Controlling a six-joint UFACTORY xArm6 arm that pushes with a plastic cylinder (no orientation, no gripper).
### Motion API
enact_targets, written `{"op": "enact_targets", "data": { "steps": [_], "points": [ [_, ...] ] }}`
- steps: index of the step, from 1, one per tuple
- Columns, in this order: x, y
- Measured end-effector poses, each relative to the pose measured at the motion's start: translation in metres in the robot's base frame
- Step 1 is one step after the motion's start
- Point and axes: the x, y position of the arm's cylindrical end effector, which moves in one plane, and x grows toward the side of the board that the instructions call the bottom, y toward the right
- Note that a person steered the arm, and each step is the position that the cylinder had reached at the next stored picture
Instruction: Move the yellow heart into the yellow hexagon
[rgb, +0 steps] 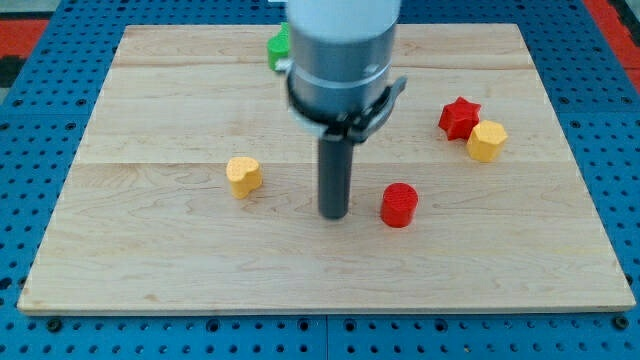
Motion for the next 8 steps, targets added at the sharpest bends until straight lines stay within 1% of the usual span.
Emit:
{"op": "enact_targets", "data": {
  "steps": [1, 2, 3, 4, 5, 6, 7, 8],
  "points": [
    [-0.014, 0.076],
    [-0.07, 0.117],
    [-0.052, 0.131],
    [-0.015, 0.105],
    [-0.031, 0.163],
    [-0.068, 0.161],
    [-0.054, 0.151],
    [0.009, 0.066]
  ]
}}
